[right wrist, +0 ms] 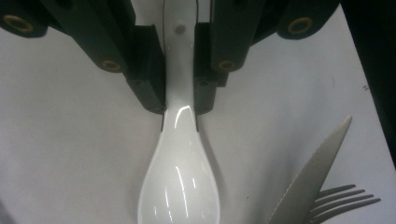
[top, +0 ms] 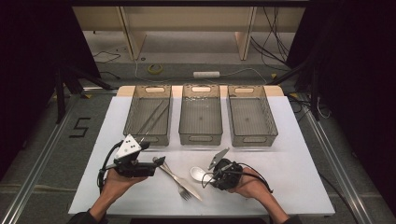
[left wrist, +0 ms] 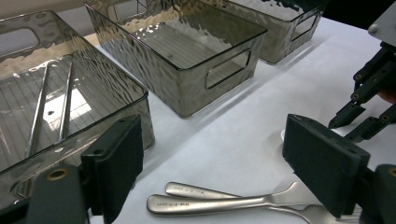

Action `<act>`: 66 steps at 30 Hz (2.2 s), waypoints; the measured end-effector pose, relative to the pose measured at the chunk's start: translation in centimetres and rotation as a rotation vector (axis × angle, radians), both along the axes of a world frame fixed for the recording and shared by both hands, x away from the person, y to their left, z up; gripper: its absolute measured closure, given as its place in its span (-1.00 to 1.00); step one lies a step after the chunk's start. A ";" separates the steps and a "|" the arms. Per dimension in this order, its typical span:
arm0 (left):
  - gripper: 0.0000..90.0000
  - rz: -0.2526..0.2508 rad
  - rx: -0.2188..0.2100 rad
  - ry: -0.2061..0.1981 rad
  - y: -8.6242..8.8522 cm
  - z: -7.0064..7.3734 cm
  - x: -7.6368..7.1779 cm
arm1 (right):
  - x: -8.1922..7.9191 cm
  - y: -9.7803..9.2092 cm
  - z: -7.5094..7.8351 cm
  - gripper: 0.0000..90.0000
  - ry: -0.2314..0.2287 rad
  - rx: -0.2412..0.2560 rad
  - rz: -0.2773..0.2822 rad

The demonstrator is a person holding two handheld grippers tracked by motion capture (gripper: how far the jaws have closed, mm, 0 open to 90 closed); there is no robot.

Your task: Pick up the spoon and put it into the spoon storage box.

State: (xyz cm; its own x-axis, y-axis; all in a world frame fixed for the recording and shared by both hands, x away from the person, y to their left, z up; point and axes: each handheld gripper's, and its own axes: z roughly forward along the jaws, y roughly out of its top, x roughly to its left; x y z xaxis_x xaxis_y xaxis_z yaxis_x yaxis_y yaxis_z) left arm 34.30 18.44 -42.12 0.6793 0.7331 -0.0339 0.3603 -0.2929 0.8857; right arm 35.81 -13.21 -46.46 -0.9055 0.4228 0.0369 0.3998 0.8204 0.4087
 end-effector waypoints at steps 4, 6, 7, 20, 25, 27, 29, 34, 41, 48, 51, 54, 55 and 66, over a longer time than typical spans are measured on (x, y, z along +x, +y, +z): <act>-0.55 0.002 0.001 0.000 0.0 0.0 0.0 | 0.2 -0.3 0.4 0.70 0.006 0.042 -0.005; -0.55 0.002 -0.001 -0.001 0.1 0.0 0.0 | 0.2 -0.5 0.8 0.70 0.014 0.059 -0.023; -0.55 0.002 0.000 0.000 0.1 0.0 0.0 | 0.3 -0.7 0.9 0.70 -0.009 0.070 -0.027; -0.55 0.002 -0.012 0.006 0.0 -0.1 0.1 | 2.5 -2.3 4.1 0.70 -0.110 0.227 -0.122; -0.56 0.001 -0.014 0.007 0.0 -0.1 0.1 | 4.1 -2.7 5.3 0.70 -0.128 0.274 -0.167; -0.56 0.002 -0.016 0.008 0.0 -0.1 0.2 | 4.8 -2.7 5.9 0.70 -0.141 0.294 -0.184; -0.56 0.001 -0.016 0.010 0.0 -0.1 0.2 | 5.3 -2.6 6.5 0.70 -0.151 0.313 -0.200; -0.56 0.004 -0.022 0.009 0.0 0.0 0.1 | 6.8 -2.0 7.6 0.70 -0.174 0.329 -0.226; -0.56 0.011 -0.034 0.008 0.2 0.0 0.2 | 9.0 -0.9 8.4 0.70 -0.188 0.334 -0.269; -0.56 0.011 -0.041 0.012 0.3 0.0 0.2 | 10.8 0.2 9.0 0.70 -0.202 0.337 -0.302; -0.56 0.012 -0.042 0.012 0.3 0.0 0.2 | 11.6 0.7 9.1 0.70 -0.204 0.338 -0.315; -0.56 0.013 -0.041 0.011 0.4 0.0 0.2 | 12.3 1.2 9.0 0.70 -0.204 0.336 -0.328; -0.56 0.015 -0.044 0.010 0.4 0.0 0.2 | 12.5 1.5 9.0 0.70 -0.203 0.335 -0.334; -0.56 0.012 -0.044 0.012 0.3 0.0 0.1 | 14.3 2.8 8.5 0.70 -0.184 0.320 -0.366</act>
